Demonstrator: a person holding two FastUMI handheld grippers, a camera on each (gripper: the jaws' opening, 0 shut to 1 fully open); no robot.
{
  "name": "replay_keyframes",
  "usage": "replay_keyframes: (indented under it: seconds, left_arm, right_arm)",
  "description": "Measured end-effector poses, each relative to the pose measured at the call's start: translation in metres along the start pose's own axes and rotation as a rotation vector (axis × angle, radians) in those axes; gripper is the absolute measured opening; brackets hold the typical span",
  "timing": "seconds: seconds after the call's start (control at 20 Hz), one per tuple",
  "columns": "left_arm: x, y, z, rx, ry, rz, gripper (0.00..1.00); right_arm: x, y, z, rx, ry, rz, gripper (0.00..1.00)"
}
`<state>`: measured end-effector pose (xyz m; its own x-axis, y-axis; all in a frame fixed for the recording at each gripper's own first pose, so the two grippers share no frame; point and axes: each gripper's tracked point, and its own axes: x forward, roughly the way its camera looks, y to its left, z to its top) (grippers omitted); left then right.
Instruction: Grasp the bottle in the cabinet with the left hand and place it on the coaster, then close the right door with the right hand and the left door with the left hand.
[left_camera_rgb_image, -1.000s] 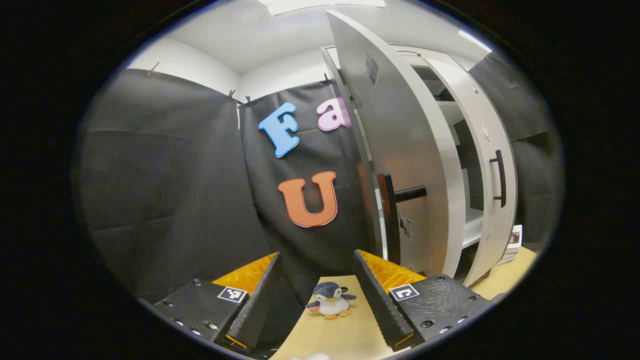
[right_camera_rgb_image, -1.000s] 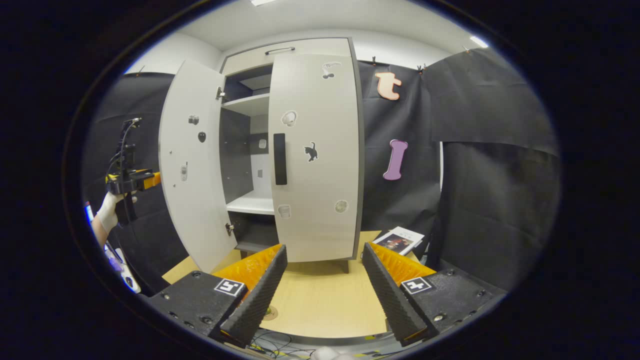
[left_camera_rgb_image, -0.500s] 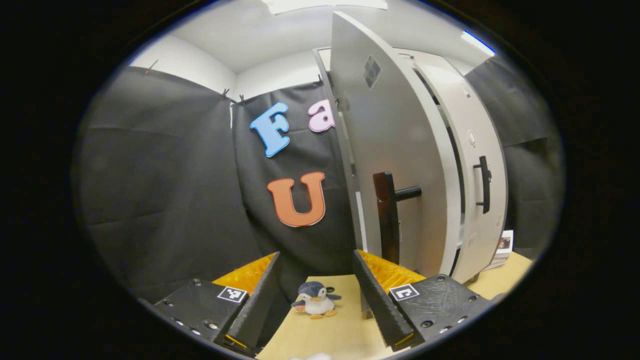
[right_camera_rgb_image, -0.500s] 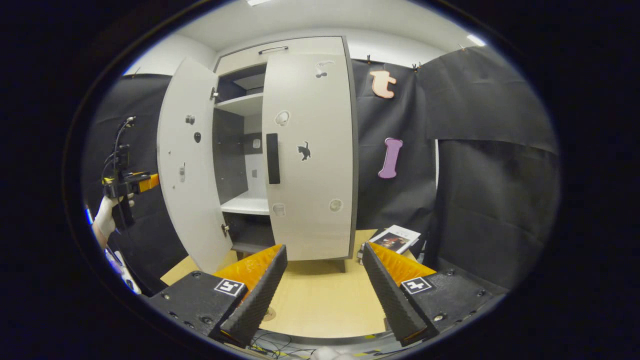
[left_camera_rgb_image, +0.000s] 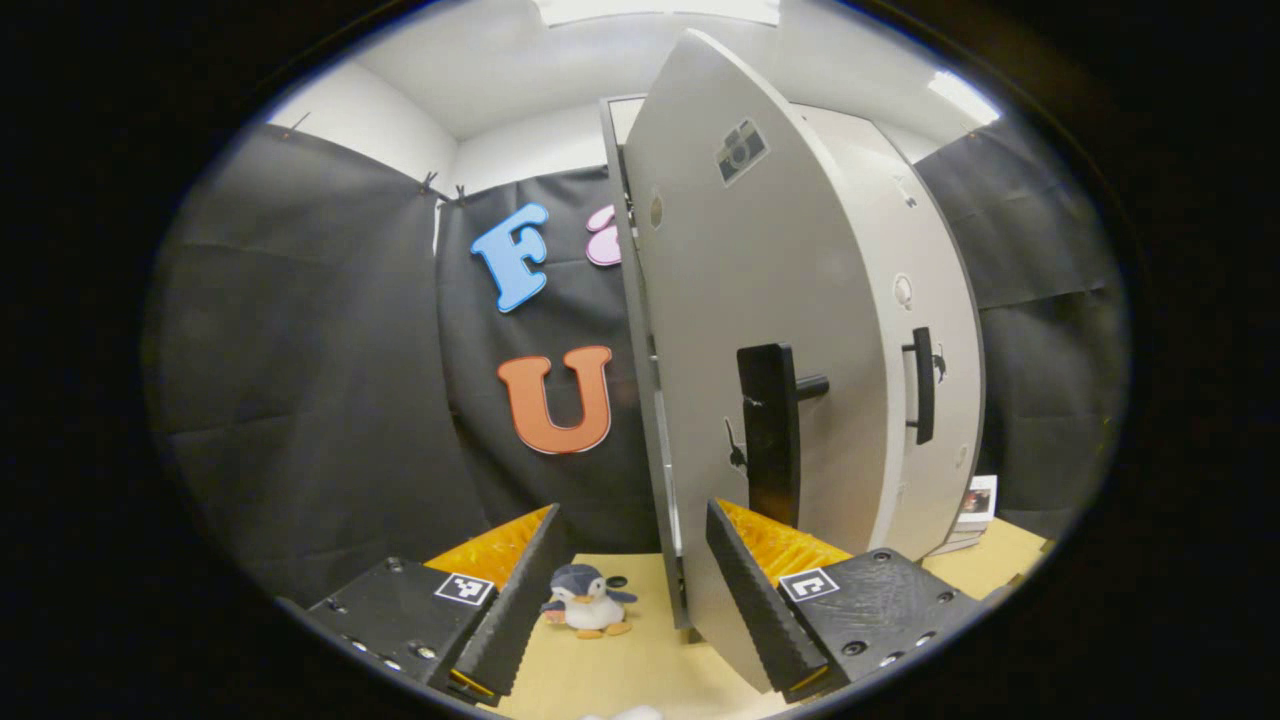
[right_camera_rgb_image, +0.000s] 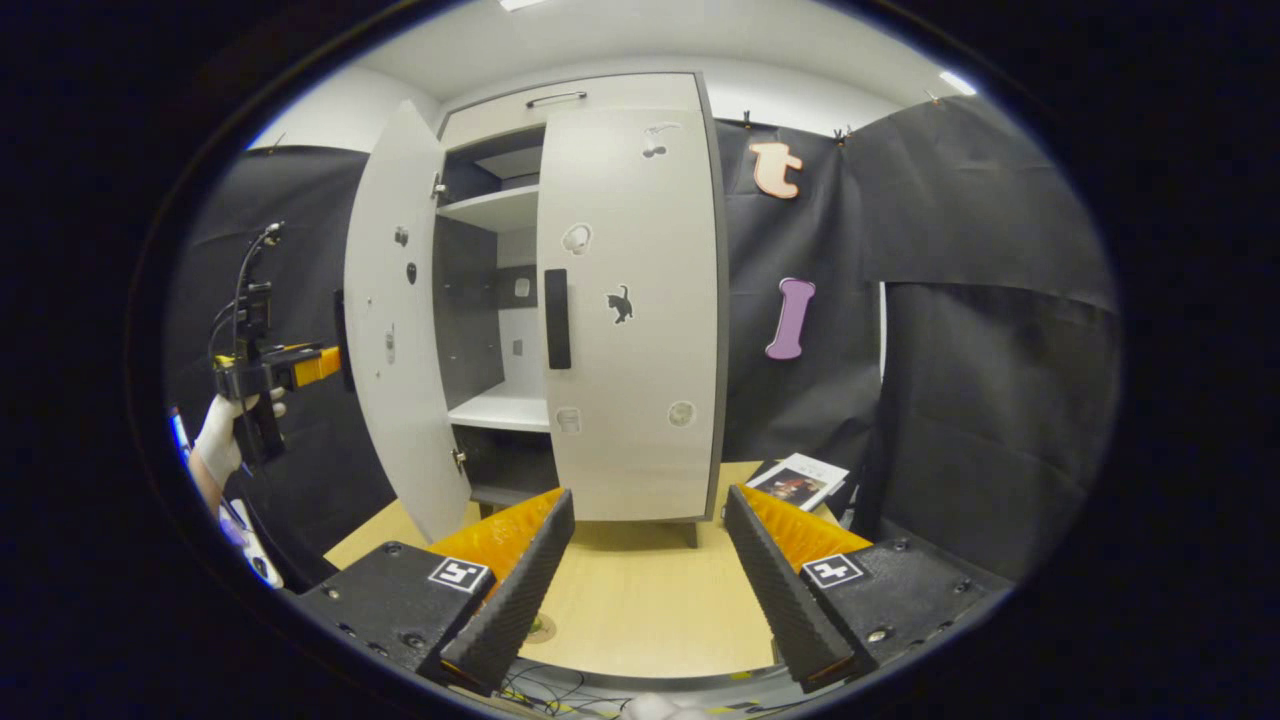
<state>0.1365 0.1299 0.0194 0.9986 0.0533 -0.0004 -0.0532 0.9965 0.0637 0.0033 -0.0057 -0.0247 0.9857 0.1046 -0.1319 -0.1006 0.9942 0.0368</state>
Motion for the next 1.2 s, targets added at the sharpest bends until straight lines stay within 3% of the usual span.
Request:
replay_keyframes:
  seconds: [0.15,0.35,0.4,0.55,0.6,0.7,0.8,1.2]
  left_arm:
    - [0.005,-0.014,0.001,0.0,0.0,-0.018,0.91]
    - [0.016,-0.031,0.003,-0.016,-0.003,-0.035,0.85]
    - [0.019,-0.033,0.001,-0.017,0.003,-0.032,0.92]
    - [0.026,-0.042,-0.002,-0.017,0.024,-0.043,0.99]
    - [0.027,-0.043,-0.002,-0.014,0.024,-0.044,0.95]
    - [0.027,-0.048,-0.001,-0.004,0.021,-0.044,0.97]
    - [0.023,-0.052,-0.001,0.005,0.025,-0.046,0.97]
    - [-0.033,-0.063,0.022,-0.014,-0.031,-0.041,0.97]
  right_arm:
    - [0.0,-0.002,-0.001,0.001,0.004,-0.002,0.96]
    - [-0.002,-0.009,-0.001,0.009,0.002,-0.013,0.99]
    - [-0.004,-0.011,0.0,0.01,0.0,-0.018,0.96]
    - [-0.005,-0.018,0.001,0.014,-0.004,-0.031,0.99]
    - [-0.005,-0.02,0.001,0.017,-0.005,-0.035,0.99]
    - [-0.006,-0.023,0.002,0.019,-0.009,-0.042,0.96]
    - [-0.008,-0.026,0.002,0.018,-0.013,-0.052,0.99]
    - [-0.003,-0.027,0.01,0.02,-0.029,-0.063,0.96]
